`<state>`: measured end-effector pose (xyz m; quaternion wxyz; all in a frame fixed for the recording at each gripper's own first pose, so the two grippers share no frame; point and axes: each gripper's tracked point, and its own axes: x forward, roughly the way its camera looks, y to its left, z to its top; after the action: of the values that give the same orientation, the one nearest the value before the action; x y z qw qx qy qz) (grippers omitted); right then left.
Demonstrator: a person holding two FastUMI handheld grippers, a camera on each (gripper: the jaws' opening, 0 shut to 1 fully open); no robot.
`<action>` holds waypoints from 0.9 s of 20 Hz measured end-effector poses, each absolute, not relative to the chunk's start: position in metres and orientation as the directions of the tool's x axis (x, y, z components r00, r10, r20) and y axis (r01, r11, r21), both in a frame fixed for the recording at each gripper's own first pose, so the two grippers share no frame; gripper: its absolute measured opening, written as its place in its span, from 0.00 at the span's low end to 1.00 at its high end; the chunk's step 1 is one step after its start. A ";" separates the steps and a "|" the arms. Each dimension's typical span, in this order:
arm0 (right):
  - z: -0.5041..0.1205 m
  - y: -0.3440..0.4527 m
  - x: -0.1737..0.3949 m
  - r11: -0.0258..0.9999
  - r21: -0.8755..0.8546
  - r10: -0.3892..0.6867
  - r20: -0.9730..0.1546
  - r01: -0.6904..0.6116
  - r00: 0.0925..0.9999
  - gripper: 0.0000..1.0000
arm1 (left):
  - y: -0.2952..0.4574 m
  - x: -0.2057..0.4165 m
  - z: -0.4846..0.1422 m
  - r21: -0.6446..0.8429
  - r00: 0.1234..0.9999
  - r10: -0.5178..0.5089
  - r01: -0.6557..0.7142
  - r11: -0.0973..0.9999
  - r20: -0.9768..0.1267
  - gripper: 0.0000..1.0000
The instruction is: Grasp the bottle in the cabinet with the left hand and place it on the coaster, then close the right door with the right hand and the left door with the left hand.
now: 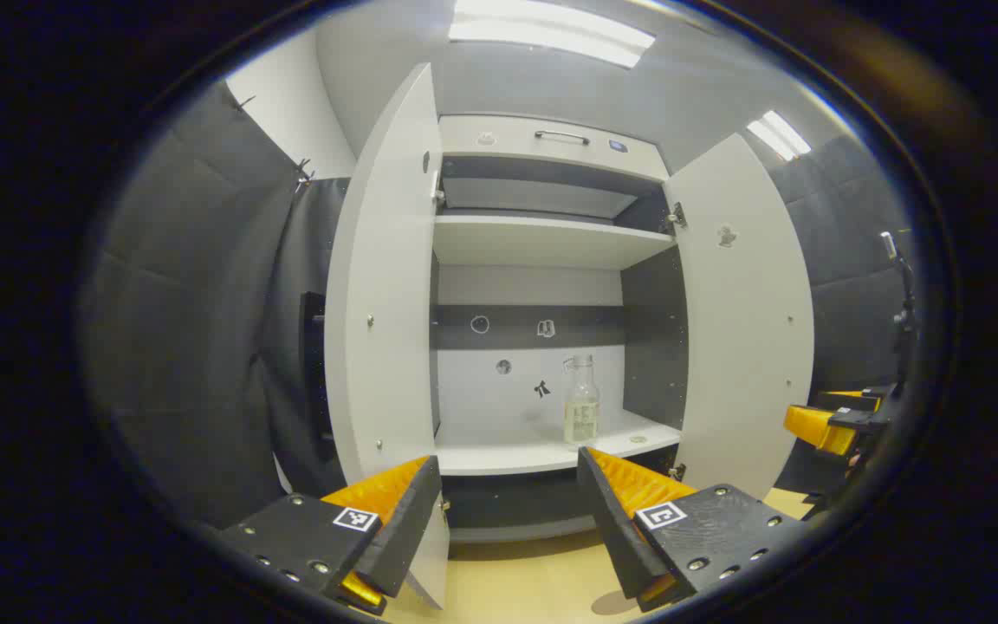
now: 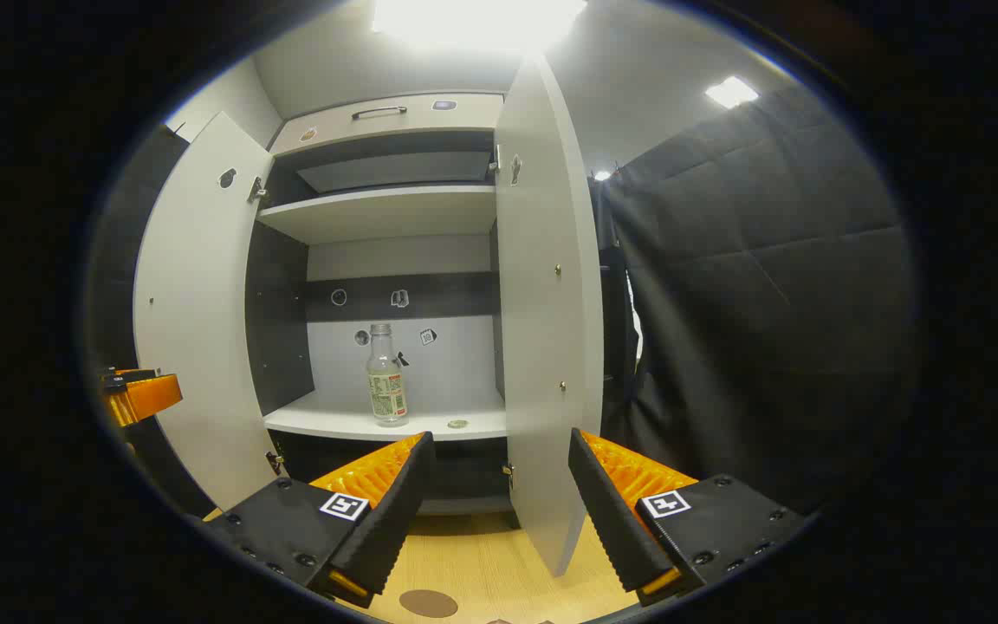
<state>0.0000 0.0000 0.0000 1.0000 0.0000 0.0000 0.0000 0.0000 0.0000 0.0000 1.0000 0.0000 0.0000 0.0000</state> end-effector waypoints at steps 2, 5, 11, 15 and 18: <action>0.002 0.001 0.000 1.000 -0.002 -0.002 0.006 0.002 1.000 0.98 | 0.001 -0.001 0.000 -0.015 1.000 -0.003 0.003 1.000 -0.005 0.92; 0.004 0.003 -0.002 1.000 0.002 0.002 0.007 -0.002 1.000 0.98 | 0.000 -0.001 0.000 -0.022 1.000 -0.010 0.010 1.000 -0.009 0.92; 0.001 0.002 -0.006 1.000 0.001 -0.003 -0.001 0.003 1.000 0.98 | -0.004 0.004 -0.008 -0.031 0.999 -0.023 0.022 0.999 -0.030 0.92; 0.008 -0.002 -0.006 1.000 0.005 -0.011 0.009 0.011 1.000 0.98 | -0.007 0.005 -0.012 -0.046 0.999 -0.029 0.028 0.999 -0.028 0.92; 0.016 -0.012 -0.007 0.999 0.007 -0.032 0.022 0.032 0.999 0.98 | -0.015 0.007 -0.010 -0.044 0.999 -0.050 0.049 0.998 -0.013 0.92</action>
<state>-0.0068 -0.0122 0.0156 0.9998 0.0033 -0.0113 -0.0160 0.0066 -0.0146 -0.0099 0.9994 -0.0218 0.0072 -0.0248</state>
